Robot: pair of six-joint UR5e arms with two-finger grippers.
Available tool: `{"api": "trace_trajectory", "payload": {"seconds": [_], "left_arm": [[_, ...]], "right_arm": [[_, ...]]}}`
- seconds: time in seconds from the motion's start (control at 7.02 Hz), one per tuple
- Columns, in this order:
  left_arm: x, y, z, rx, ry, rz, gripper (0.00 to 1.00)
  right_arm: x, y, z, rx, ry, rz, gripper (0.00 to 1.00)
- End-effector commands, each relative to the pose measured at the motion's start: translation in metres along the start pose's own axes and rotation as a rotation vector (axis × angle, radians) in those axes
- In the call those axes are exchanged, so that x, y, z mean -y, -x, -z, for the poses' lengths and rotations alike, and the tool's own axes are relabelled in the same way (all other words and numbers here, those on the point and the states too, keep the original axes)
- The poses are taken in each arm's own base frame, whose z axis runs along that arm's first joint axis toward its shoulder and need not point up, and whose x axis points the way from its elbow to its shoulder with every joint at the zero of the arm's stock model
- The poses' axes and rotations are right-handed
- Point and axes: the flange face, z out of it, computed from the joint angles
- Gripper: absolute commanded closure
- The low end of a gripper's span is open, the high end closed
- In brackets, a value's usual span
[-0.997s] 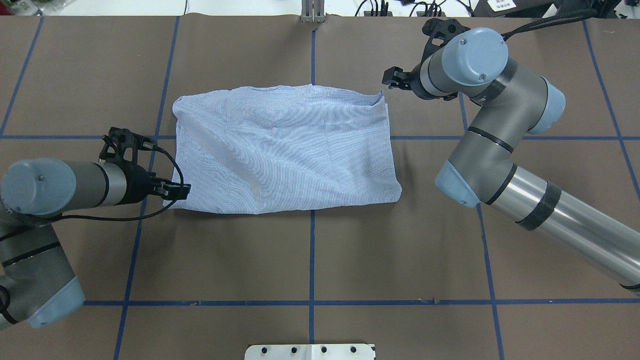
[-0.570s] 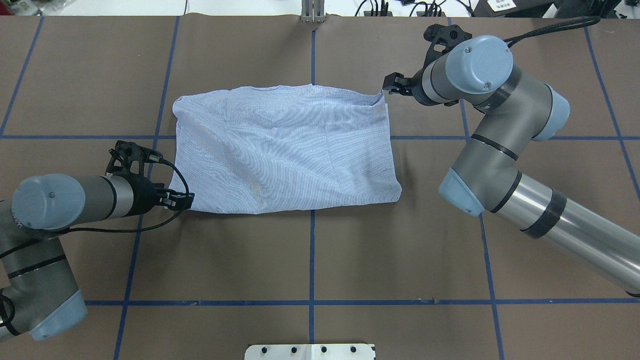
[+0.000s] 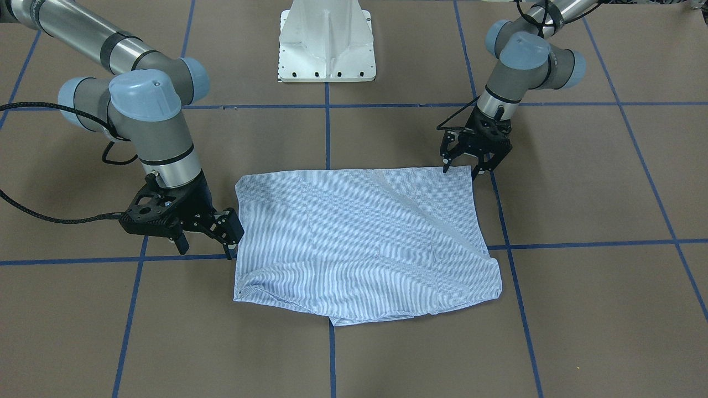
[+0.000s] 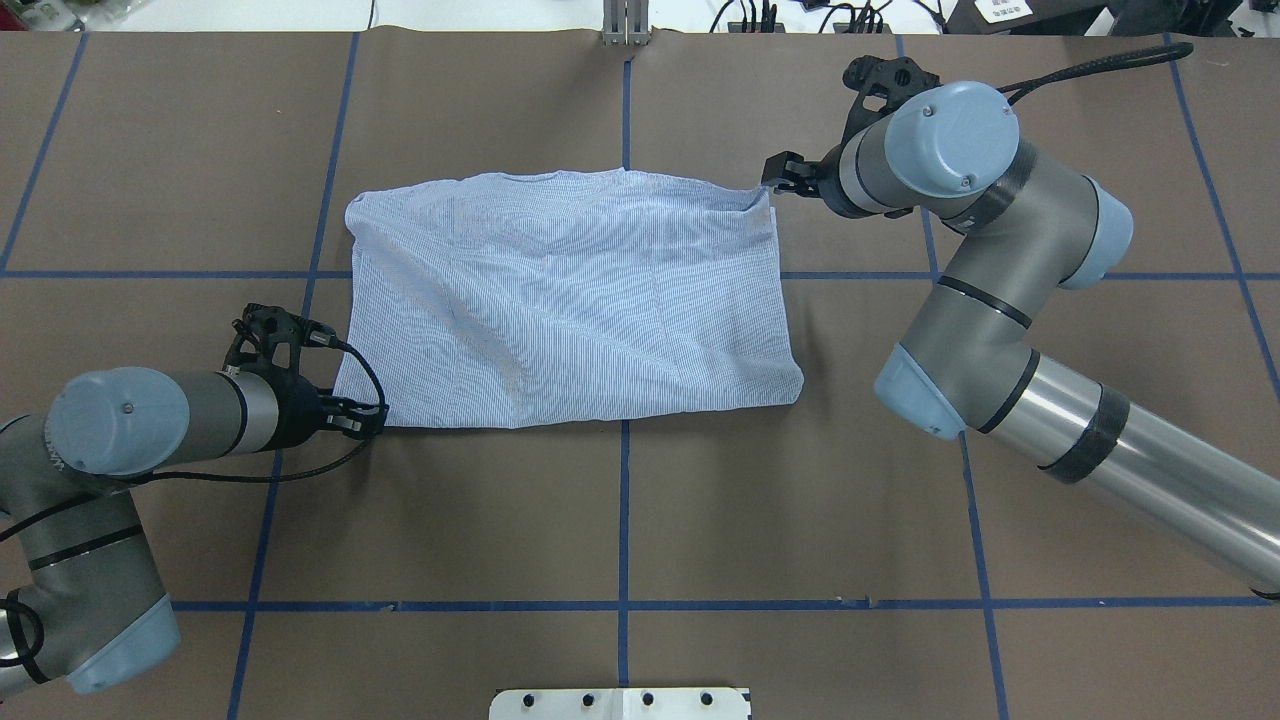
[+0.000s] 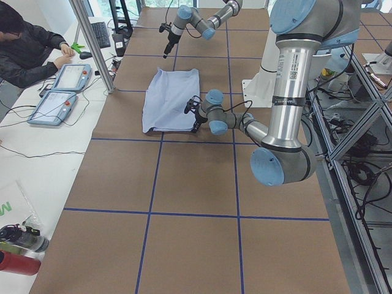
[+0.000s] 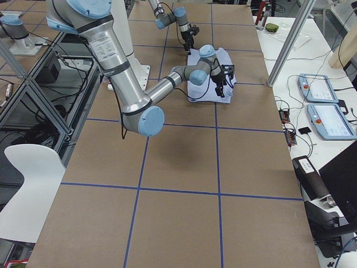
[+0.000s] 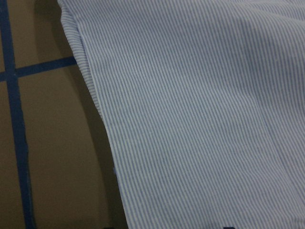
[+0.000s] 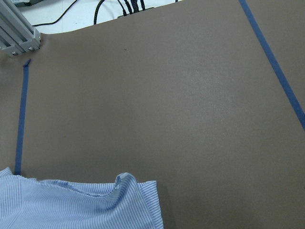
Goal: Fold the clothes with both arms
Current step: 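Grasp the folded shirt's side edge nearest the left gripper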
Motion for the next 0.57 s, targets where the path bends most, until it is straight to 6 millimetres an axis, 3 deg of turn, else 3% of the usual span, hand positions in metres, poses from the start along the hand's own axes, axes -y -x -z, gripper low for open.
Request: {"api": "trace_trajectory", "payload": {"seconds": [0.0,0.14,0.28,0.43], "left_arm": [[-0.004,-0.010,0.002,-0.017,0.004,0.001,1.00],[-0.001,-0.010,0.010,-0.023,-0.003,-0.003,1.00],[-0.010,0.004,0.025,-0.019,0.008,-0.010,1.00],[0.002,0.026,0.030,0.020,-0.017,-0.058,1.00]], "right_arm": [[0.000,0.000,0.000,0.001,-0.001,0.000,0.00],[0.000,0.000,0.001,-0.001,-0.007,0.000,0.00],[-0.002,0.002,0.000,-0.002,-0.015,0.004,0.00],[-0.003,0.002,0.000,-0.002,-0.014,0.004,0.00]]}}
